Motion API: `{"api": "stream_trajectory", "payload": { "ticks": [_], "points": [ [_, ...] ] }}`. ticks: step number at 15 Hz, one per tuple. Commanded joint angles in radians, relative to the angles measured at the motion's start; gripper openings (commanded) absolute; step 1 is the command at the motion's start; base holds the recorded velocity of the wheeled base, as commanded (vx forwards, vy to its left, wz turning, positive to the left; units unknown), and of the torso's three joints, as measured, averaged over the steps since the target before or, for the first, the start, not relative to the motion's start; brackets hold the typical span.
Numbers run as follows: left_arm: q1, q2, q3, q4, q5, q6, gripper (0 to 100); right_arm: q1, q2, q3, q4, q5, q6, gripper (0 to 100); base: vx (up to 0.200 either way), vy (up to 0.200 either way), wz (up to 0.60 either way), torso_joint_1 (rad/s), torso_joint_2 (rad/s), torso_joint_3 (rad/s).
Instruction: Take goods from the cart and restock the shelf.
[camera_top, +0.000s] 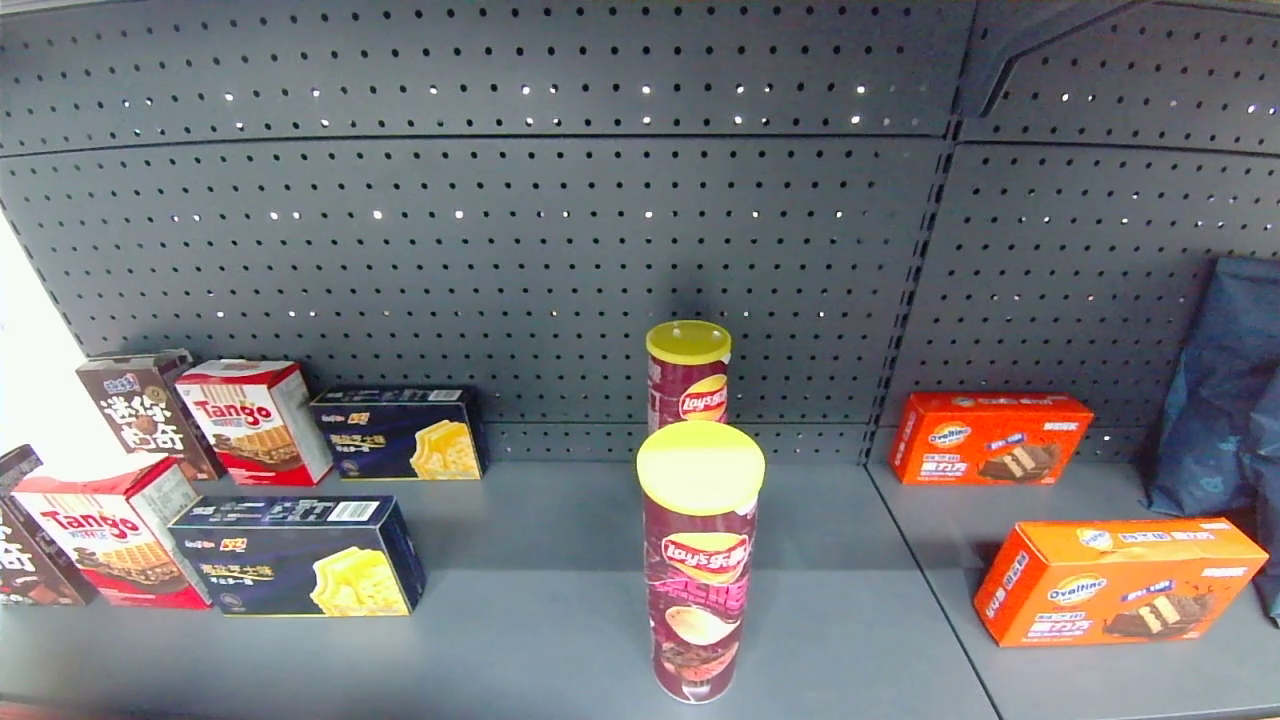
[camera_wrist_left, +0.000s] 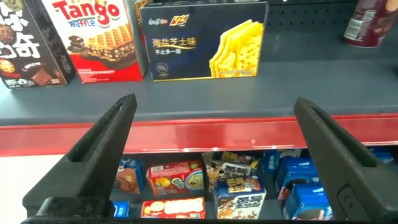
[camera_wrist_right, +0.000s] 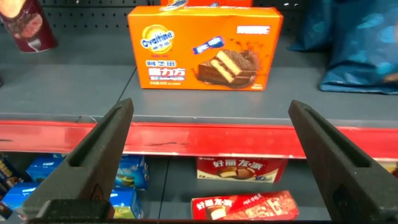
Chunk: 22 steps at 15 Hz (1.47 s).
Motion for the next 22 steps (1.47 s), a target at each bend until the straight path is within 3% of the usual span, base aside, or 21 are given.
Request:
{"api": "stream_trajectory", "payload": {
  "ticks": [1, 22],
  "points": [
    [0.000, 0.000, 0.000, 0.000, -0.002, 0.000, 100, 0.000, 0.001, 0.000, 0.000, 0.000, 0.000, 100, 0.000, 0.000, 0.00, 0.000, 0.00, 0.000],
    [0.000, 0.000, 0.000, 0.000, -0.002, 0.000, 100, 0.000, 0.001, 0.000, 0.000, 0.000, 0.000, 100, 0.000, 0.000, 0.00, 0.000, 0.00, 0.000]
  ]
}}
